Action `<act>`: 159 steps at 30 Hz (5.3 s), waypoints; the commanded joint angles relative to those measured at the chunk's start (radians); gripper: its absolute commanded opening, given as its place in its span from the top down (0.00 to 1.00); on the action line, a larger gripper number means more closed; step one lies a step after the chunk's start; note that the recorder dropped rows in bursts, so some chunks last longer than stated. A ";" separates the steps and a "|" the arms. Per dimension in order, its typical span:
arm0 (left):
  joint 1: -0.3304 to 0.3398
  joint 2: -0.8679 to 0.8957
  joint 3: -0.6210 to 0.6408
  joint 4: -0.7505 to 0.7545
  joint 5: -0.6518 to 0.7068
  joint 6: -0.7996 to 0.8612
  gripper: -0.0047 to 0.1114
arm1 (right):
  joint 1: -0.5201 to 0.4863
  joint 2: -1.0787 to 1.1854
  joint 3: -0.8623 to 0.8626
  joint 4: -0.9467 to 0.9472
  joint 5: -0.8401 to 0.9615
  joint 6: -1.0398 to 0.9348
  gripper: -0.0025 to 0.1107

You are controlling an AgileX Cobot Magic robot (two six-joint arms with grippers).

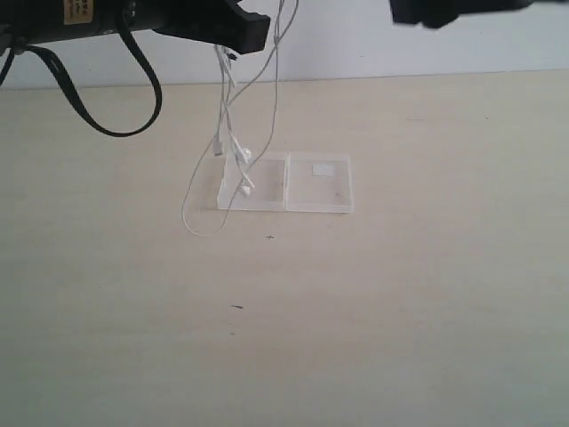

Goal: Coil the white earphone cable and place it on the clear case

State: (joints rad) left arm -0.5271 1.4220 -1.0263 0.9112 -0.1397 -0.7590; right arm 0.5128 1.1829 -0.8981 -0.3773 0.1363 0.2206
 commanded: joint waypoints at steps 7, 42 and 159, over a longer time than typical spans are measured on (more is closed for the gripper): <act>0.006 -0.053 0.014 0.001 -0.026 -0.033 0.96 | -0.002 0.064 0.280 -0.017 -0.471 0.027 0.38; 0.006 -0.053 0.014 0.001 -0.025 -0.170 0.96 | -0.002 0.327 0.253 -0.211 -0.996 0.168 0.32; 0.087 0.391 0.014 0.021 -0.040 -0.102 0.89 | -0.002 0.248 0.094 -1.367 -0.367 1.568 0.98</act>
State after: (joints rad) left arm -0.4523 1.8055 -1.0143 0.9437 -0.2828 -0.8525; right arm 0.5202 1.4437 -0.8008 -1.7449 -0.2478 1.7903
